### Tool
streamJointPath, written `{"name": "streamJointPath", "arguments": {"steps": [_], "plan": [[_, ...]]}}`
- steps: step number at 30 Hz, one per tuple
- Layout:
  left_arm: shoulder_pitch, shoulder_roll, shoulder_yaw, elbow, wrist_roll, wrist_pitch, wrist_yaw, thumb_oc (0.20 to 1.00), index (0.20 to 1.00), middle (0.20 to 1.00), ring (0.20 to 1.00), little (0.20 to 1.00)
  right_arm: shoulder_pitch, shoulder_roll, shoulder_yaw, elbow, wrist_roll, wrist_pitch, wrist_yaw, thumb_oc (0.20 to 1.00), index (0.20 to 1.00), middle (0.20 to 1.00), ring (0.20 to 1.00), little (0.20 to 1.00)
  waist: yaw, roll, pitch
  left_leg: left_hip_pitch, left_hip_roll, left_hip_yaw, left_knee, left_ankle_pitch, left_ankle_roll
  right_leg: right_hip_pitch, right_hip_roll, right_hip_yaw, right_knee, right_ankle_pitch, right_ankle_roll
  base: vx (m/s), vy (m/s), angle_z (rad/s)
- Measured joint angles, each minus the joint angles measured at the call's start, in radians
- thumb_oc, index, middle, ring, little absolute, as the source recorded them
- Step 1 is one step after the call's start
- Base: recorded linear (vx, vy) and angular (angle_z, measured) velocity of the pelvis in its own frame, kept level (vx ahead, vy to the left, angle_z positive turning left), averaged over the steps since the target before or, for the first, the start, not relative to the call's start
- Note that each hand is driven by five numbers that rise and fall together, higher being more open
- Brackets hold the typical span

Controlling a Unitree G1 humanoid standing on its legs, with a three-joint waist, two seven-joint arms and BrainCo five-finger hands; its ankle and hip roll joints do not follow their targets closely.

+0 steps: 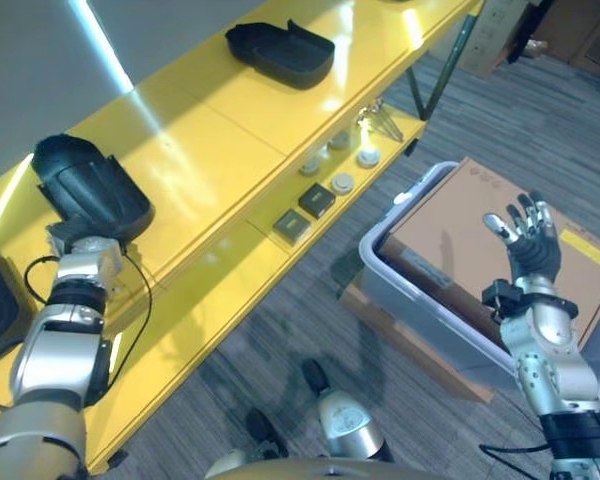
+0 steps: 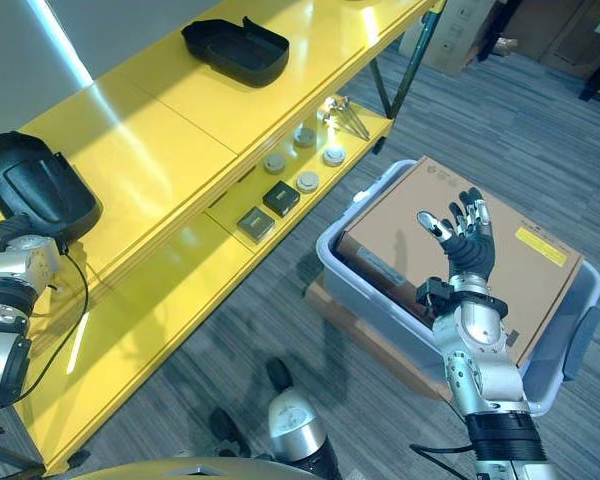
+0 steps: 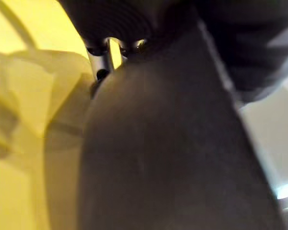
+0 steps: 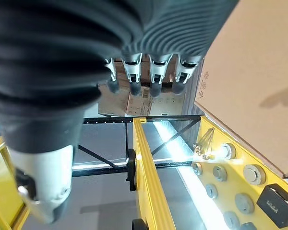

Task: Move parts from the plastic box to the shelf.

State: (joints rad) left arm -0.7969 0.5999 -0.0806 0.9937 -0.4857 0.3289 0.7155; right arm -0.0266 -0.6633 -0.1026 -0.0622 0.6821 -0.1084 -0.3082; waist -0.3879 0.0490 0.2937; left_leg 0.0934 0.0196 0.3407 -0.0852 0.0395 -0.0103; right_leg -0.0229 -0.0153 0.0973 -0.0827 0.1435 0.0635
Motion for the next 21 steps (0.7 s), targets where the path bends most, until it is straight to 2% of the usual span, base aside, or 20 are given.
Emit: {"name": "streamJointPath", "arguments": {"steps": [13, 14, 16, 21], "plan": [[-0.014, 0.004, -0.001, 0.000, -0.001, -0.025, 0.000, 0.200, 0.200, 0.200, 0.200, 0.200, -0.009, 0.000, 0.000, 0.001, 0.000, 0.008, 0.001, 1.000, 1.000, 1.000, 1.000, 1.000, -0.005, -0.016, 0.012, 0.005, 0.000, 0.000, 0.000, -0.006, -0.009, 0.005, 0.000, 0.001, -0.005, -0.004, 0.000, 0.02, 0.003, 0.00], [-0.019, 0.001, -0.003, -0.003, -0.001, -0.026, 0.000, 0.200, 0.200, 0.200, 0.200, 0.200, -0.017, -0.003, 0.000, 0.001, 0.000, 0.008, 0.001, 1.000, 1.000, 1.000, 1.000, 1.000, -0.007, -0.019, 0.015, 0.005, 0.000, 0.001, 0.006, 0.003, 0.001, 0.004, 0.000, 0.000, 0.000, 0.000, 0.001, 0.00, 0.000, 0.00], [-0.032, -0.005, -0.010, -0.002, -0.001, -0.029, 0.012, 0.200, 0.200, 0.200, 0.200, 0.200, -0.019, -0.007, 0.000, 0.001, 0.000, 0.008, 0.001, 1.000, 1.000, 1.000, 1.000, 1.000, -0.006, -0.023, 0.019, 0.004, -0.001, -0.001, 0.000, -0.005, -0.008, 0.004, -0.001, 0.000, -0.005, -0.006, -0.001, 0.04, 0.017, 0.00], [-0.054, -0.030, -0.010, -0.003, -0.012, -0.036, 0.051, 0.200, 0.200, 0.200, 0.200, 0.200, -0.020, -0.007, 0.001, 0.002, -0.001, 0.008, 0.001, 1.000, 1.000, 1.000, 1.000, 1.000, -0.015, -0.023, 0.019, 0.004, -0.001, 0.000, 0.000, -0.002, -0.002, 0.004, -0.001, 0.001, 0.000, -0.004, 0.001, 0.00, -0.001, 0.00]]}}
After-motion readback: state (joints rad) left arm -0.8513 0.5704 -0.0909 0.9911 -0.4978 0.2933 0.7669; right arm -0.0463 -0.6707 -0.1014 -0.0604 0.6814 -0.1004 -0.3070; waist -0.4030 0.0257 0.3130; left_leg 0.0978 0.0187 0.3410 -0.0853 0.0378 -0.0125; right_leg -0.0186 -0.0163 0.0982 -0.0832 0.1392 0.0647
